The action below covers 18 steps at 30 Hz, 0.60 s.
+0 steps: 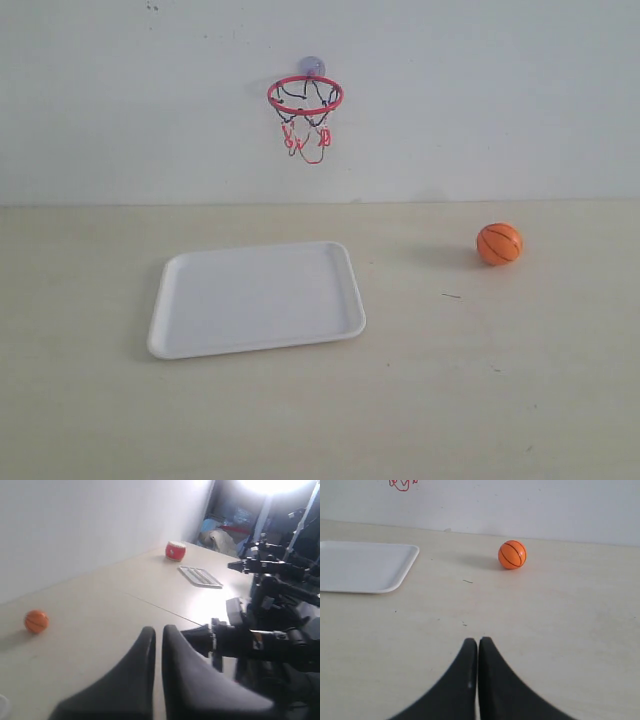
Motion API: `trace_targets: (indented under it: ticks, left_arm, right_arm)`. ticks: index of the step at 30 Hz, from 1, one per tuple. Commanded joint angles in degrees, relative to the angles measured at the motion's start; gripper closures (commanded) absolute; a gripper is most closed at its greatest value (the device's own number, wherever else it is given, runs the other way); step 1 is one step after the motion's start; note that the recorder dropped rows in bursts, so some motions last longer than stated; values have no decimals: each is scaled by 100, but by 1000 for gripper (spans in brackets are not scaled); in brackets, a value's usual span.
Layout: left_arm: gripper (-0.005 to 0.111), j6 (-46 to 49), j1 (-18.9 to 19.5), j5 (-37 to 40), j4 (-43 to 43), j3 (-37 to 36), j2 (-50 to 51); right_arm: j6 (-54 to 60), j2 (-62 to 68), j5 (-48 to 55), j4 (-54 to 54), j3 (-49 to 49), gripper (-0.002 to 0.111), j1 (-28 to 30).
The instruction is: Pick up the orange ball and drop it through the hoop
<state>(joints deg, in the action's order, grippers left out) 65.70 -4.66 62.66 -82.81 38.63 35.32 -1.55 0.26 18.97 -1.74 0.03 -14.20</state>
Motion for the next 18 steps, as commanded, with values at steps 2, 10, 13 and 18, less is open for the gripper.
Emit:
trace_targets:
  ticks: [2, 10, 13, 18]
  left_arm:
    - [103, 1948, 172, -1504, -598, -629, -839]
    - [103, 1923, 1192, -3628, -1714, -2308, -2959]
    - [103, 1469, 1214, -4093, -1714, -2460, -3441]
    - [103, 988, 1214, -4265, -1714, -2473, -3532]
  right_arm:
    - [19, -26, -52, -24, -3, 109, -14]
    - [19, -26, -52, -24, -3, 109, -14]
    - [19, -26, -52, -24, -3, 109, -14]
    - [19, -26, -37, -24, -3, 109, -14]
